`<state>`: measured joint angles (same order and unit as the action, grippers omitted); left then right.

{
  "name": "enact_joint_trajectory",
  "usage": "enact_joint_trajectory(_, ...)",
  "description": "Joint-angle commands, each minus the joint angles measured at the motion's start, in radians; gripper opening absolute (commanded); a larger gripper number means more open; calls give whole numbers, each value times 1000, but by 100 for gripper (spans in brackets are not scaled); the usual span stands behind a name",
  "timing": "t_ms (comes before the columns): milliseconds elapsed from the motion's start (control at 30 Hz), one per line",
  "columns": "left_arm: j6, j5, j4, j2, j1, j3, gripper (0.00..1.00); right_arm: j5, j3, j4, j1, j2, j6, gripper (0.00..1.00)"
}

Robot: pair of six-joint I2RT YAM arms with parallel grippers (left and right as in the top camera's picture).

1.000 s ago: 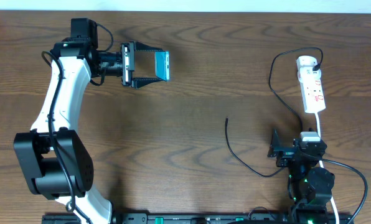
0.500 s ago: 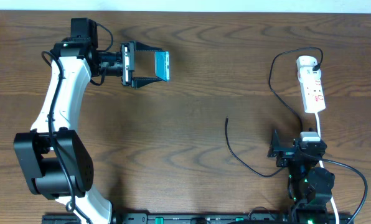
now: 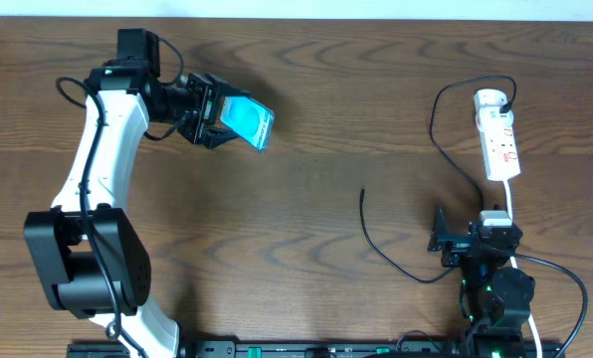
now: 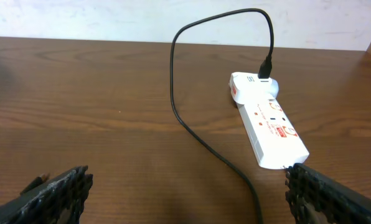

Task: Plug charger to phone and switch on socket
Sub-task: 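Lift the phone with the left gripper and tilt it upright, then raise the right arm and swing the right gripper toward the phone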

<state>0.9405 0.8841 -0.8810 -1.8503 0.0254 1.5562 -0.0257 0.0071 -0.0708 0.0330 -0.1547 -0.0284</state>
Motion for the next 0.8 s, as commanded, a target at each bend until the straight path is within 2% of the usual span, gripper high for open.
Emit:
enact_joint_trajectory(0,-140,-165,-39,27,-21,2,7,5,-2,-5,-8,6,17,99)
enact_joint_trajectory(300,-191,-521,-170,27,-91,2,7,5,-2,-4,-8,6,17,99)
enact_joint_trajectory(500,-212,-610,-172,27,-144,2,7,5,-2,-4,-8,6,17,99)
enact_joint_trajectory(767,-238,-639,-174,27,-175,2,7,5,-2,-4,-8,6,17,99)
